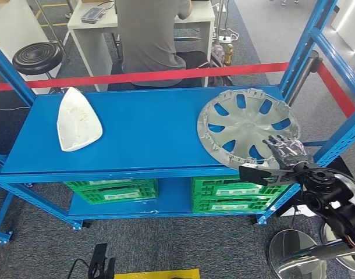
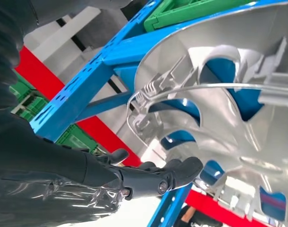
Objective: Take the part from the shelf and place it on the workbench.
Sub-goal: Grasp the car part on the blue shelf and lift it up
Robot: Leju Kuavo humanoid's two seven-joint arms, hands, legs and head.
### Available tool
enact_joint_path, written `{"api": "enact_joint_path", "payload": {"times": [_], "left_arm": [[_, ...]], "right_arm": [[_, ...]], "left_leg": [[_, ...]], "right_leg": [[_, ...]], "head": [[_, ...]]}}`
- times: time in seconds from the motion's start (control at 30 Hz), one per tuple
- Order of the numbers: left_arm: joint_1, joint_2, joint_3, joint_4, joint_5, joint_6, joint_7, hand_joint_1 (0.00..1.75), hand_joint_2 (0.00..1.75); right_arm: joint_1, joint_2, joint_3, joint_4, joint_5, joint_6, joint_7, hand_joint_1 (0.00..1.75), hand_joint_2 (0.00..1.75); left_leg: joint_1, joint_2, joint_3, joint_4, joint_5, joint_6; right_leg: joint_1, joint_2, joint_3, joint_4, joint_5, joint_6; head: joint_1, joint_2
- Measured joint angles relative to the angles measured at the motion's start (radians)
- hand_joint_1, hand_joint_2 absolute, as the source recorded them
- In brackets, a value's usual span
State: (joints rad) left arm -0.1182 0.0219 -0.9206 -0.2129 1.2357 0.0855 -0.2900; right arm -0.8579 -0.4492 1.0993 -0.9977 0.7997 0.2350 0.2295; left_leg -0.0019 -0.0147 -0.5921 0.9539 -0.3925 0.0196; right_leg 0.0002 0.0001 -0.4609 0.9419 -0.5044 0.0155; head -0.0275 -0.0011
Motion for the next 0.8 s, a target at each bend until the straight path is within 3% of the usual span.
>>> {"api": "enact_joint_path", "payload": {"times": [0.8], "left_arm": [[-0.012, 0.010, -0.002, 0.000, -0.019, 0.000, 0.008, 0.00, 0.00]], "right_arm": [[0.024, 0.058, 0.020, 0.112, 0.004, -0.002, -0.014, 0.00, 1.75]], "left_leg": [[0.000, 0.000, 0.000, 0.000, 0.000, -0.001]], "right_leg": [[0.000, 0.000, 0.000, 0.000, 0.000, 0.000]], "head": [[0.000, 0.000]]}}
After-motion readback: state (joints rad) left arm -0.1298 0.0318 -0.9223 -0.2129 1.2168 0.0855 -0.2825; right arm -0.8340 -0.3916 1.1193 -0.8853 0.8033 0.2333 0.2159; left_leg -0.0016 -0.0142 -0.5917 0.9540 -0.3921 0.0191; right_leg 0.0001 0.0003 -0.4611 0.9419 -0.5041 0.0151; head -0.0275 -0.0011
